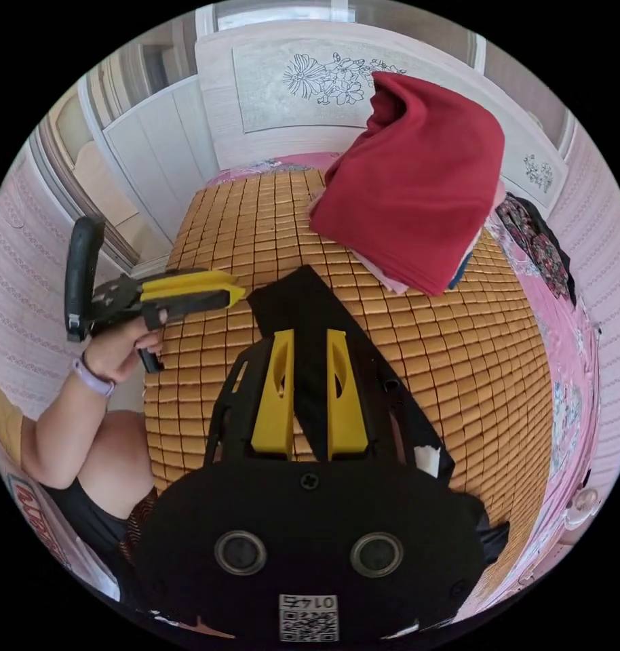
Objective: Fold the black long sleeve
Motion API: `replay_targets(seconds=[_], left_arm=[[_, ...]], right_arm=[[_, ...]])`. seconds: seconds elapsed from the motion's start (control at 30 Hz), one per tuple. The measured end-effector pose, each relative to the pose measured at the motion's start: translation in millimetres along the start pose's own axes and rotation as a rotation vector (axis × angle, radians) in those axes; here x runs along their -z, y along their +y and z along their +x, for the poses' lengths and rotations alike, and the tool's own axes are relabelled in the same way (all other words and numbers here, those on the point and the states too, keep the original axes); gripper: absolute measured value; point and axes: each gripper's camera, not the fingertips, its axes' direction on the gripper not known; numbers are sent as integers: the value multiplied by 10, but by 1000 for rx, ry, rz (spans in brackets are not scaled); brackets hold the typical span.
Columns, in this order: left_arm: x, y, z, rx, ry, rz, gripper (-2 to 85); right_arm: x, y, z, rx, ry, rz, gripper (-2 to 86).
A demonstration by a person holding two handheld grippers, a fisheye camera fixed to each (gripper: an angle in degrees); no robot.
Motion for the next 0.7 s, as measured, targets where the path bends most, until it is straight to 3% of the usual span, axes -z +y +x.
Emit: replay_targets(seconds=[0.1,0.23,0.33,0.57,0.7], left_arm=[[-40,-39,35,-17,-14,14,78],[-304,-157,142,-74,-44,-158,68],[-302,-206,137,-71,-31,-151,42],[-261,-332,279,-106,22,-163,-9],[13,-396,462,-188,72,-32,-10]], right_arm=[[-297,-471,-2,-10,-25,-14,79],[-640,-751,-71,-39,-16,-38,73],[-875,-721,-133,-32,112,-101,66],[-830,-506,-69,-63,45,-82,9],[-475,-303,88,-97,4,13,3]])
